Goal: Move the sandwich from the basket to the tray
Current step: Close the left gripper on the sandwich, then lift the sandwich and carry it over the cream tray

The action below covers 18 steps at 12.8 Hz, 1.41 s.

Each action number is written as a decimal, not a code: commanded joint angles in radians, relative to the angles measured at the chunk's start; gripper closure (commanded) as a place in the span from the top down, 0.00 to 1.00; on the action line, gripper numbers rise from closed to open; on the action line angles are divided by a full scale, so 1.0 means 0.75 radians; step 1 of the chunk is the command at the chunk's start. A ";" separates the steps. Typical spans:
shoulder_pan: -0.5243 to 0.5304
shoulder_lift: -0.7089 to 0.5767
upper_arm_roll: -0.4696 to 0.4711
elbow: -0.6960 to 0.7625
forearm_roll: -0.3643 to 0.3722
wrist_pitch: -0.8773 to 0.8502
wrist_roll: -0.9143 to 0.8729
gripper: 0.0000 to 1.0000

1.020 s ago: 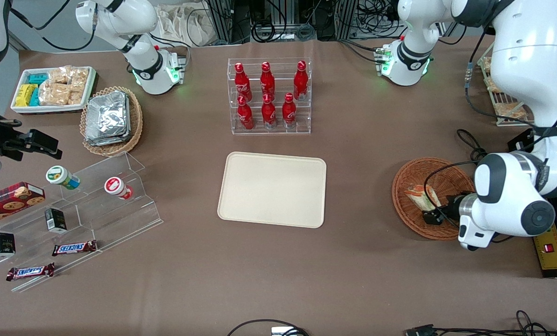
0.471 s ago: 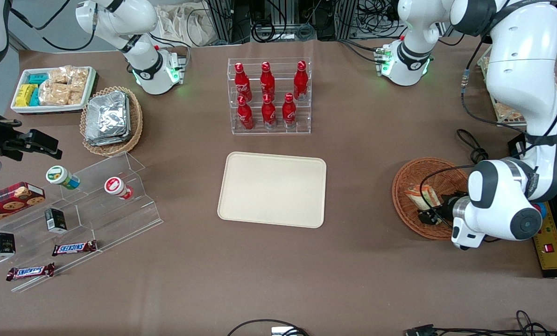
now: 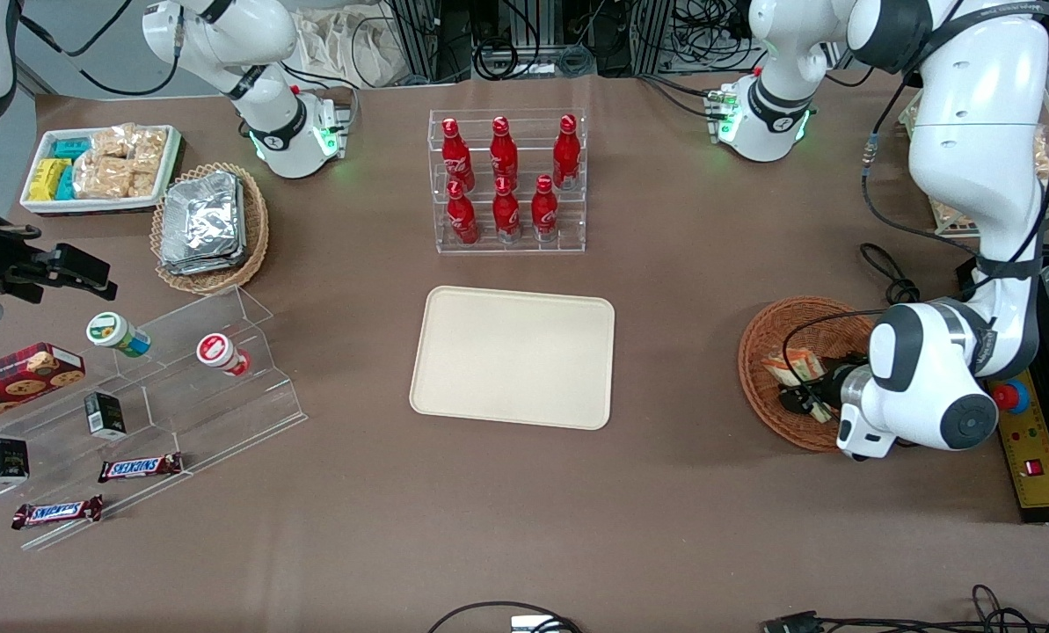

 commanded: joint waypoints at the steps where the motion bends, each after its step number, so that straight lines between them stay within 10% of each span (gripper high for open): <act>1: -0.001 -0.022 0.002 -0.042 -0.014 -0.003 -0.014 1.00; 4: 0.005 -0.026 0.004 -0.054 -0.008 -0.009 -0.012 0.92; 7: 0.005 -0.026 0.004 -0.052 -0.002 -0.009 -0.010 0.41; 9: 0.003 -0.048 0.004 -0.040 0.006 -0.015 -0.010 0.26; 18: -0.007 -0.375 -0.071 -0.009 0.066 -0.072 0.246 0.16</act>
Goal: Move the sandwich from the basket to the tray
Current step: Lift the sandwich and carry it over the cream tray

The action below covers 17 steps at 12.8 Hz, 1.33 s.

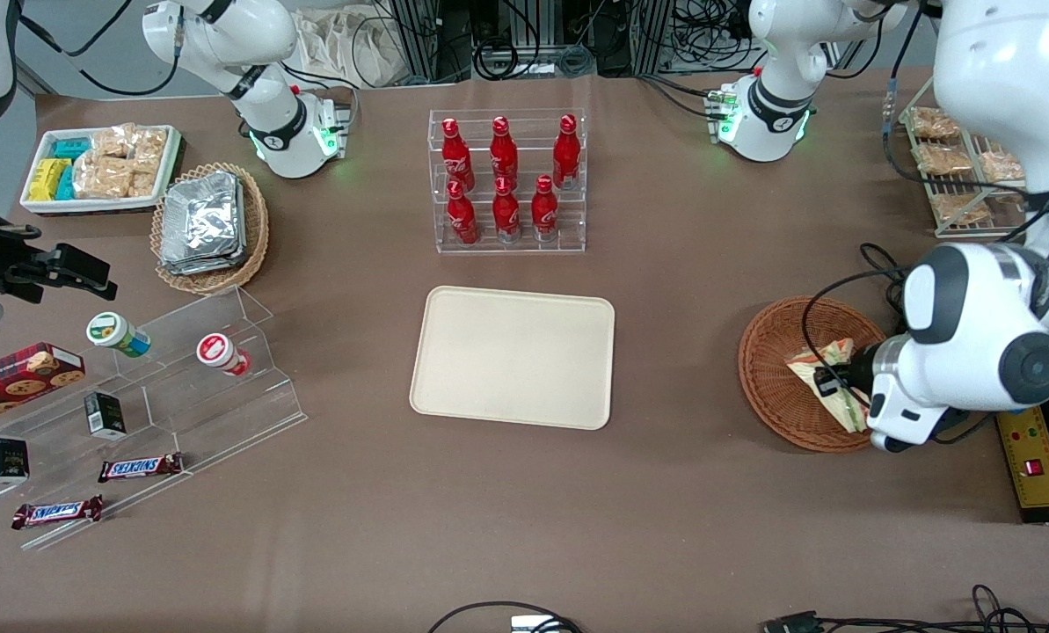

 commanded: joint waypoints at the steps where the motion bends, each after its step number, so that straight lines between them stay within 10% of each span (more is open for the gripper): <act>1: 0.001 -0.071 -0.036 0.012 0.023 -0.038 0.117 0.16; 7: -0.027 -0.059 -0.316 0.043 0.128 -0.011 0.144 0.17; 17: -0.426 0.286 -0.318 0.235 0.113 0.105 -0.147 0.18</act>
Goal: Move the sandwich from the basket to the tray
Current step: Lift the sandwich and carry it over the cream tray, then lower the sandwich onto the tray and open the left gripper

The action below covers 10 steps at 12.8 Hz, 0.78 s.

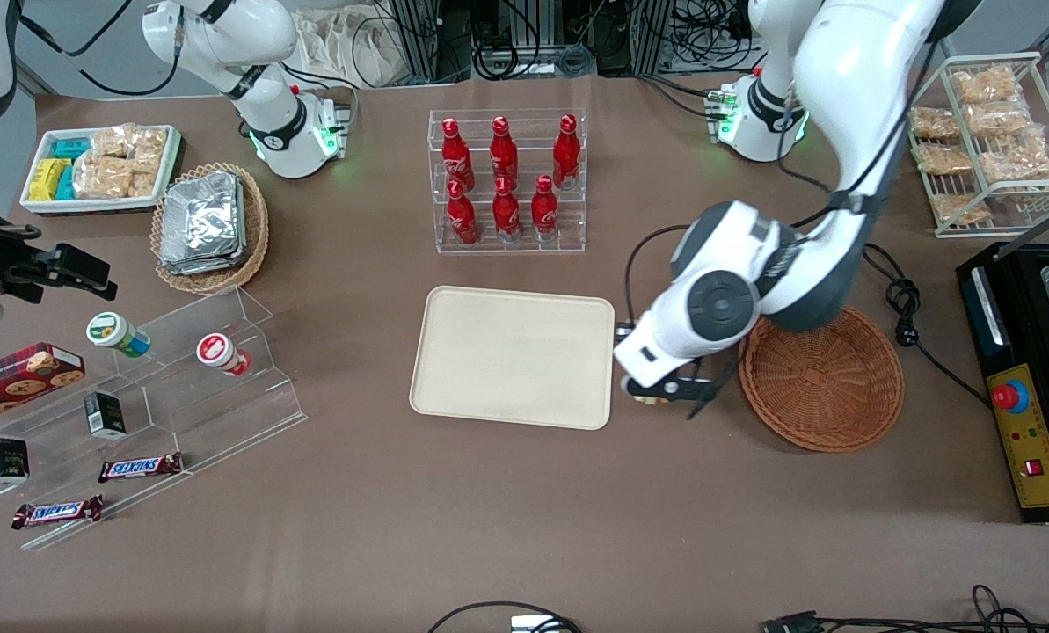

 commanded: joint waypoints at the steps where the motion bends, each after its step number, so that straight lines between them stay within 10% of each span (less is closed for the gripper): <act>1: -0.090 0.130 0.006 0.105 0.017 0.062 -0.091 0.18; 10: -0.161 0.251 0.006 0.091 0.010 0.105 -0.098 0.22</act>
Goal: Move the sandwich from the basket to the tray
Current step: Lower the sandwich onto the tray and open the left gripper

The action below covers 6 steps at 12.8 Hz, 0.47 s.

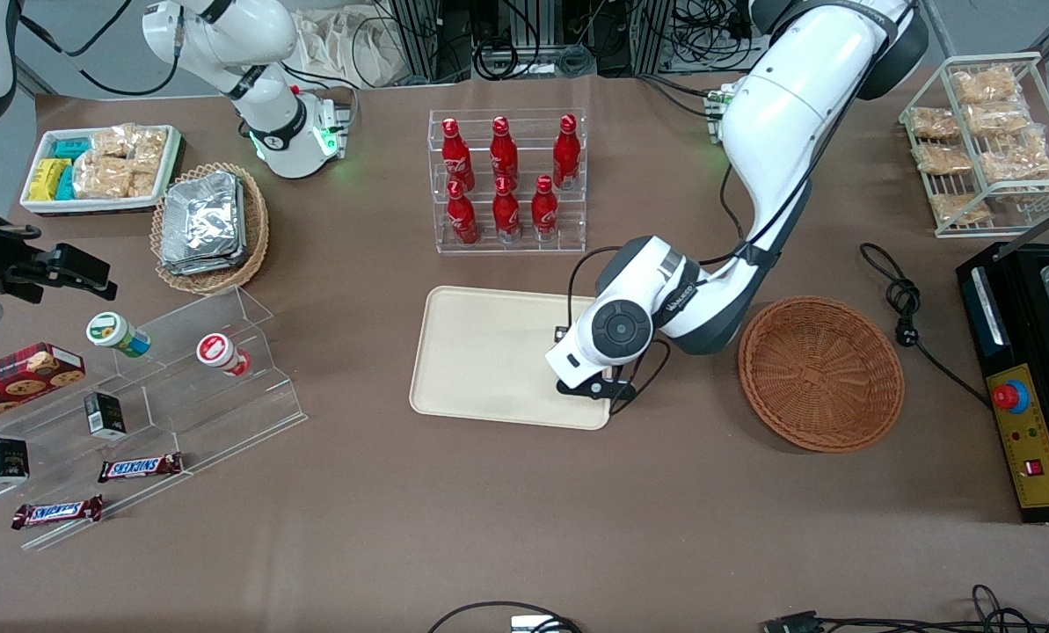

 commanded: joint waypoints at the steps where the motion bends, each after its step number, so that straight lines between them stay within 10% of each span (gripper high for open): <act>1: -0.028 0.035 0.006 0.033 0.010 -0.018 -0.021 0.22; 6: -0.038 0.110 0.006 0.033 0.016 0.020 -0.019 0.26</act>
